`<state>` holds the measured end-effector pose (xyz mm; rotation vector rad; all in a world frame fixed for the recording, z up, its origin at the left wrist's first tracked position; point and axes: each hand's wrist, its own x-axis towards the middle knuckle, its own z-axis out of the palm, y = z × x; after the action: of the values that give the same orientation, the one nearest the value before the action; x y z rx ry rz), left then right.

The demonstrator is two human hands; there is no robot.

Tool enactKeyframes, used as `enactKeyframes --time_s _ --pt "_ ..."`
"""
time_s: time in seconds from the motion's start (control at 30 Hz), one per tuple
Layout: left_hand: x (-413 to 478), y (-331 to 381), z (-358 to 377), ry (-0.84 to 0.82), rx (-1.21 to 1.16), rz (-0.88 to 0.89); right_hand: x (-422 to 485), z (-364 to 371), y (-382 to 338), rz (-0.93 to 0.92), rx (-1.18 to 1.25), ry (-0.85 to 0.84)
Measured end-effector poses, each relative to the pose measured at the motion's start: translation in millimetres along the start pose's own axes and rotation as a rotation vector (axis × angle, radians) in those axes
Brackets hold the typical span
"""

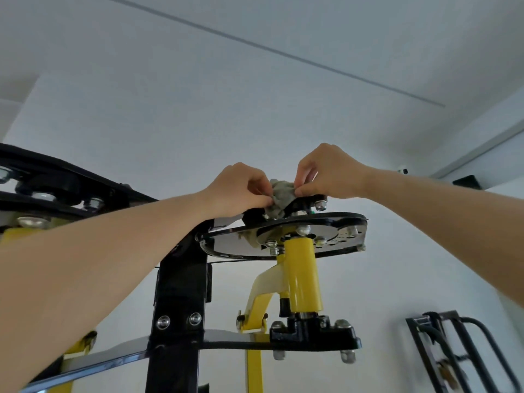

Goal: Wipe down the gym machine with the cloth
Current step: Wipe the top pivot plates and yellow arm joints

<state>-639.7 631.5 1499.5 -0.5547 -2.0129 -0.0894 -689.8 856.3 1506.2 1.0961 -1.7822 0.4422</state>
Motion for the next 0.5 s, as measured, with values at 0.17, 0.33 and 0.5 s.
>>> enactKeyframes --time_s 0.17,0.33,0.5 --pt "13 20 19 0.059 -0.066 0.056 -24 -18 18 0.063 0.05 0.055" --pt "18 37 28 0.068 -0.108 0.079 -43 -26 33 0.153 0.15 0.103" --pt "16 57 17 0.039 -0.167 0.083 -61 -38 35 0.167 0.288 0.013"
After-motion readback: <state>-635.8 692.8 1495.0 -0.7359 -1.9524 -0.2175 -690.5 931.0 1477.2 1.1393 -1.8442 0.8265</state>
